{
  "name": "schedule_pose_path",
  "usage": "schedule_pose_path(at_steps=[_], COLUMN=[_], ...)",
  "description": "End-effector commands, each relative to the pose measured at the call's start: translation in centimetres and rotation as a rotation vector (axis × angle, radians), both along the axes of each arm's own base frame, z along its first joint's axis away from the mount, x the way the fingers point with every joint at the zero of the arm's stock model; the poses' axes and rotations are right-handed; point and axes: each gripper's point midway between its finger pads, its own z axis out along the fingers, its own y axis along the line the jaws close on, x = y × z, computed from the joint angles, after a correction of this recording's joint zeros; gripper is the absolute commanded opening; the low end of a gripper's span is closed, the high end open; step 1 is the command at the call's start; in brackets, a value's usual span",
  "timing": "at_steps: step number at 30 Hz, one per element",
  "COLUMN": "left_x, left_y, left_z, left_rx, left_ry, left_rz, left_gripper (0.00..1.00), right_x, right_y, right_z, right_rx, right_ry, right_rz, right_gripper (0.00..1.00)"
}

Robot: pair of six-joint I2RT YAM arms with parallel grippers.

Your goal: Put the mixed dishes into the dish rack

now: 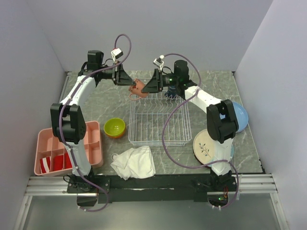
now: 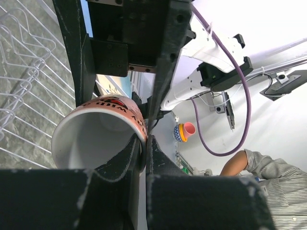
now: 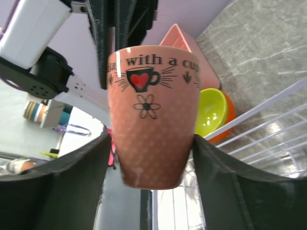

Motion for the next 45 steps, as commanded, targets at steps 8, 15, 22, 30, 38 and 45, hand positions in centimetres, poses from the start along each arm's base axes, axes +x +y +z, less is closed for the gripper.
schedule_pose_path(at_steps=[8, 15, 22, 30, 38, 45], left_x=[-2.3, -2.2, -1.9, 2.3, 4.5, 2.3], left_y=[0.7, 0.9, 1.4, 2.5, 5.2, 6.4], left_z=[2.4, 2.1, 1.5, -0.1, -2.0, -2.9], left_rx=[-0.105, -0.121, -0.123, 0.028, 0.175, 0.200], left_ry=[-0.101, -0.143, -0.131, -0.253, -0.328, -0.370], left_rz=[-0.185, -0.168, -0.145, 0.083, 0.263, 0.314], left_gripper=[0.01, 0.01, 0.01, 0.47, 0.54, 0.54], right_x=[-0.7, -0.4, 0.0, 3.1, 8.6, 11.3], right_y=[0.2, 0.0, -0.8, -4.2, -8.7, -9.7], right_z=[1.6, 1.5, 1.2, 0.7, 0.4, -0.1], right_rx=[-0.007, -0.016, -0.049, -0.333, -0.761, -1.060], right_ry=[-0.092, -0.093, -0.113, -0.375, -0.727, -1.098], right_rz=[-0.002, -0.030, -0.074, -0.259, -0.285, -0.153], right_gripper=[0.72, 0.70, 0.52, 0.31, 0.22, 0.22])
